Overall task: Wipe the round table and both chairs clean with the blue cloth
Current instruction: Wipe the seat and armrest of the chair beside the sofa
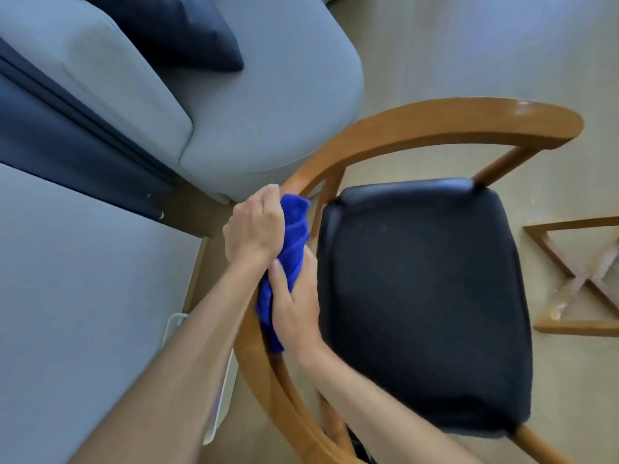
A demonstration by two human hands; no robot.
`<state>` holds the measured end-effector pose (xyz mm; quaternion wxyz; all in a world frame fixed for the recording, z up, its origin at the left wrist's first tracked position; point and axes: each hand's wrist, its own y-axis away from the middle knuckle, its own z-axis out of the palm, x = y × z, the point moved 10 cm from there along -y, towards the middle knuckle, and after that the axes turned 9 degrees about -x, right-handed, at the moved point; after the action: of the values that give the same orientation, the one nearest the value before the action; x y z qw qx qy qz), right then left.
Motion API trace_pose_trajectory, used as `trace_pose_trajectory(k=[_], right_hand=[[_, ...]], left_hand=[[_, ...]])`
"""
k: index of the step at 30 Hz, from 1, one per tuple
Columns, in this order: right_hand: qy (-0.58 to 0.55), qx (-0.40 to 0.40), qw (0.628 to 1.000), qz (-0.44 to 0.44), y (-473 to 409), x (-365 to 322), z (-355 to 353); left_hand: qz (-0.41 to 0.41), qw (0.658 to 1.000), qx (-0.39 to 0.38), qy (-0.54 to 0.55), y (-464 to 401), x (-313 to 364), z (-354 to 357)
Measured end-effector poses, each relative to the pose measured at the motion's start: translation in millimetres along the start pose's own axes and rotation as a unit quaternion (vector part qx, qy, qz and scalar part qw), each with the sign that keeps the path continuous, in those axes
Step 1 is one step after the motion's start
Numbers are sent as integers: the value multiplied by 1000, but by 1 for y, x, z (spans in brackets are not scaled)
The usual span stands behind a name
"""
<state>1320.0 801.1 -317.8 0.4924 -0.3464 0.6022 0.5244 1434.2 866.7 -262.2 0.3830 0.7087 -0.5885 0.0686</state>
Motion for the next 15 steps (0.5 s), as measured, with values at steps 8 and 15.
trace_pose_trajectory(k=[8, 15], right_hand=[[215, -236, 946, 47, 135, 51, -25], [140, -145, 977, 73, 82, 8, 4]], left_hand=[[103, 994, 1, -24, 10, 16, -1], [203, 951, -55, -225, 34, 3, 13]])
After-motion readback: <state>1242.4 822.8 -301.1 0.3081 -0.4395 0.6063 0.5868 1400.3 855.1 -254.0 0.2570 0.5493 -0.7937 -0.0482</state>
